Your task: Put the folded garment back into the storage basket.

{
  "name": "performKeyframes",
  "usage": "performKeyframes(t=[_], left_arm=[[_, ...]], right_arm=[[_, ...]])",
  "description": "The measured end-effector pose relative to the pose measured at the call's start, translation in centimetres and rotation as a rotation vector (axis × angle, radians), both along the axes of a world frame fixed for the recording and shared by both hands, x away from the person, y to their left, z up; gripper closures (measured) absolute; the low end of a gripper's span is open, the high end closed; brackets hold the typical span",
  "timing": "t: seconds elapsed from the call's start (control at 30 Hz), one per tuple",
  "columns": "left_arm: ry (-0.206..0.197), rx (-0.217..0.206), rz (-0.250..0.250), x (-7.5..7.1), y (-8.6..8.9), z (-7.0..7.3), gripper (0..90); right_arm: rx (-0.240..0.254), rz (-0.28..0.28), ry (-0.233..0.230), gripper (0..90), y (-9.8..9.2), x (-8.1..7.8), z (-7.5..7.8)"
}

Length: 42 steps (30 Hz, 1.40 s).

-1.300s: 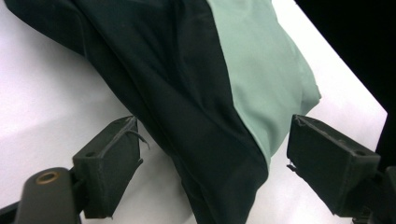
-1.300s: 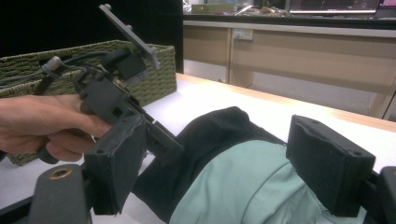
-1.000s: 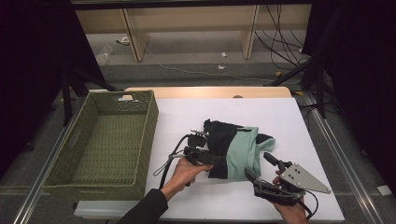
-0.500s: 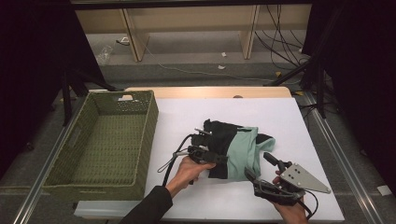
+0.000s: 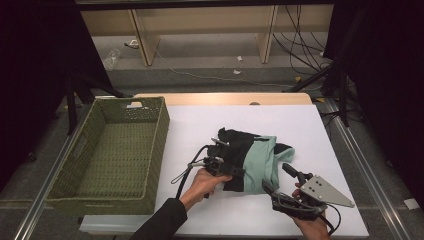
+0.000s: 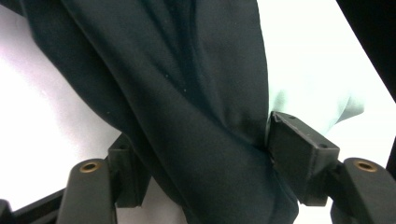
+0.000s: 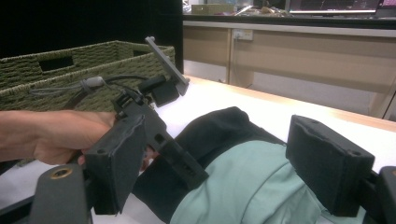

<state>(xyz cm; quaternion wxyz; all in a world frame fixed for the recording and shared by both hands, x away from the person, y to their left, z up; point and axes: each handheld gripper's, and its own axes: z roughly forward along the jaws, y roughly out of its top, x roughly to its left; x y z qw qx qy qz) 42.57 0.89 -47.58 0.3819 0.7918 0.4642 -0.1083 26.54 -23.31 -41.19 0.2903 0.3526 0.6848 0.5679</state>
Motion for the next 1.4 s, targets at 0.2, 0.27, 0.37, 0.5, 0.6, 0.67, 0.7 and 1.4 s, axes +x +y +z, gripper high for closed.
performKeyframes(t=[0.2, 0.27, 0.37, 0.5, 0.6, 0.67, 0.7, 1.4], left_arm=[[0.007, -0.010, -0.003, -0.1, -0.3, -0.1, 38.9], [0.013, -0.014, -0.009, 0.0, -0.2, -0.2, 40.9], [0.011, -0.011, -0.012, 0.1, -0.1, -0.2, 45.6], [0.001, -0.003, -0.006, 0.0, 0.0, 0.0, 53.5], [-0.005, -0.013, 0.006, 0.0, 0.2, 0.0, 61.2], [-0.009, -0.013, 0.009, 0.0, 0.3, 0.0, 62.6], [-0.011, -0.019, 0.013, -0.1, 0.3, 0.1, 64.8], [-0.003, -0.143, 0.039, -0.7, 1.4, 1.8, 75.6]], right_arm=[[0.001, -0.001, 0.005, 21.2, 0.0, 0.0, 0.0], [0.003, 0.000, 0.002, 21.3, 0.0, 0.0, 0.0], [0.001, 0.000, 0.001, 21.2, 0.0, 0.0, 0.0], [0.001, -0.001, 0.002, 21.3, 0.0, 0.0, 0.0], [0.003, -0.002, 0.002, 21.3, 0.0, 0.0, 0.0], [0.004, -0.002, 0.005, 21.3, 0.0, 0.0, 0.0], [0.007, -0.003, 0.004, 21.3, 0.0, 0.0, 0.0], [0.008, -0.001, 0.005, 21.3, -0.1, 0.0, 0.0]])
